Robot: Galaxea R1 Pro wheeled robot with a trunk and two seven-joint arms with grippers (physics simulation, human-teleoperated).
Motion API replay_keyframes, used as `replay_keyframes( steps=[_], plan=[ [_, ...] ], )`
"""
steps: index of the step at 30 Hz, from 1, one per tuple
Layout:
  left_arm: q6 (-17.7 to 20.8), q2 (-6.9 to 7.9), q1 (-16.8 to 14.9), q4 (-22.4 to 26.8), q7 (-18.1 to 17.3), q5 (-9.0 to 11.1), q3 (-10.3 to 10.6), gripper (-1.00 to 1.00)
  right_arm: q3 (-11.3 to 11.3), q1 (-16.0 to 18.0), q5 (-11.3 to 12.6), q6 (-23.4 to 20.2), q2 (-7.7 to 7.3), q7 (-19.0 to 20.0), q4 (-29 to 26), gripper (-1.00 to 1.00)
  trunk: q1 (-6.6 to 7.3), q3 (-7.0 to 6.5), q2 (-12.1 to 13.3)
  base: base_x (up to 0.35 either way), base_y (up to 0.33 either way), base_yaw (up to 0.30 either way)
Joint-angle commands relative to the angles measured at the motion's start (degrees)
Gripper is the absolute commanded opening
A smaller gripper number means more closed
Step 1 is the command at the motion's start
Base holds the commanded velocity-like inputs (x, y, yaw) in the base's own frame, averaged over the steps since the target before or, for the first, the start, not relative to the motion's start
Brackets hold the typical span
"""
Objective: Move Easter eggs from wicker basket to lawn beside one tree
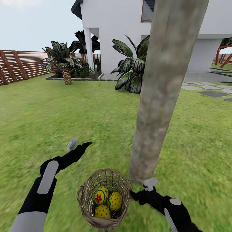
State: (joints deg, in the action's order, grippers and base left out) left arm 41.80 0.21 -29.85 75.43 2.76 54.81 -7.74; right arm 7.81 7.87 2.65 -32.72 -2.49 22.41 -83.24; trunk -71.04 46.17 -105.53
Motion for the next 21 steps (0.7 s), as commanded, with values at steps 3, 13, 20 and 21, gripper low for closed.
replay_keyframes(
  steps=[3, 13, 20, 21],
  plan=[
    [0.28, 1.11, -0.03, 0.02, 0.31, 0.57, -0.13, 1.00, 0.19, 2.03, 0.25, -1.62, 0.45, -0.89, -0.26, 1.00, 0.01, 0.05, -0.02, 0.000, 0.000, 0.000],
    [0.35, 4.07, -0.03, 1.49, 0.20, 0.87, -3.90, 1.00, 5.86, 5.45, -1.28, -4.11, 2.78, -8.21, 0.84, 1.00, 0.01, 0.05, -0.02, 0.000, 0.000, 0.011],
    [0.40, 4.52, -0.03, 1.51, 0.22, 0.91, -7.62, 1.00, 9.37, 5.49, -1.37, -3.92, 2.92, -13.79, 1.24, 1.00, 0.01, 0.05, -0.02, 0.000, 0.000, 0.233],
    [0.39, 4.52, -0.03, 1.50, 0.22, 0.91, -7.69, 1.00, 9.43, 5.49, -1.36, -3.93, 2.92, -13.92, 1.41, 1.00, 0.01, 0.05, -0.02, 0.000, 0.000, 0.286]
  ],
)
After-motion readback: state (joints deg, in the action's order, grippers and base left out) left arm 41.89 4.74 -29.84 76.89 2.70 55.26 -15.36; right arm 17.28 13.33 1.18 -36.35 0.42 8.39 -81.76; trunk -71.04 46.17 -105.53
